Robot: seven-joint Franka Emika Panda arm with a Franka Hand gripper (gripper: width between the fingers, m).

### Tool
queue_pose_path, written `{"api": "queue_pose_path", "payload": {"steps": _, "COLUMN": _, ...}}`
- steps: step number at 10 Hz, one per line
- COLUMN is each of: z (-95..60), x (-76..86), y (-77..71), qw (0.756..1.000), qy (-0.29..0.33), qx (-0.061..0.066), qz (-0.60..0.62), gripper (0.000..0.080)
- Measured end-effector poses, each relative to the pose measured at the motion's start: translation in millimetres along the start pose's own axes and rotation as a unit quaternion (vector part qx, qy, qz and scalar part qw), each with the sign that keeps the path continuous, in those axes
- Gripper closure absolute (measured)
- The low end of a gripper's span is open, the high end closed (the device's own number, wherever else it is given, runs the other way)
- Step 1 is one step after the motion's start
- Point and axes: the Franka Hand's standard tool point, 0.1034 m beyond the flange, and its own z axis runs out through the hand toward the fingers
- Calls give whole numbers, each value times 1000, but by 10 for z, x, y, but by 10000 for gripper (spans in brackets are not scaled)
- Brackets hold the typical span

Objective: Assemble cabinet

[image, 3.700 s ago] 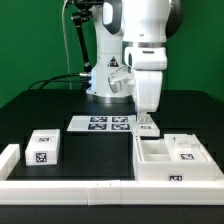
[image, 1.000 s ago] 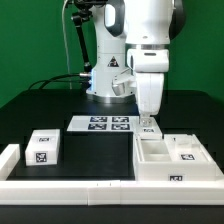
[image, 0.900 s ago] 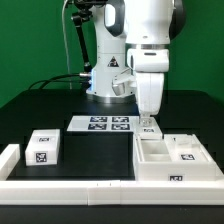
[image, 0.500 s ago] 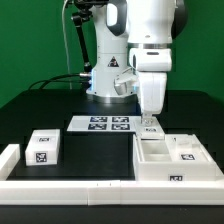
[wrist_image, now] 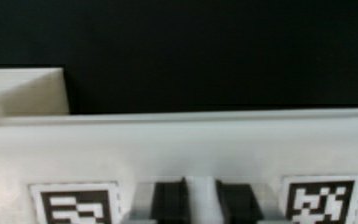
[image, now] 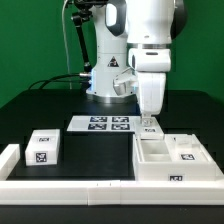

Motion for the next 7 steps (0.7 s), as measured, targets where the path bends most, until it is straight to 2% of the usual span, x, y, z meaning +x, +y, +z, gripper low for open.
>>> {"api": "queue_pose_path", "payload": {"steps": 6, "z": 4, "x": 1, "y": 3, "qw": 1000, "qy": 1, "qx": -1, "qz": 2, "gripper": 729}}
{"api": "queue_pose_path", "payload": {"steps": 7, "z": 7, "x": -26, "y": 4, "qw": 1000, "qy": -2, "qx": 3, "qz": 2, "gripper": 729}}
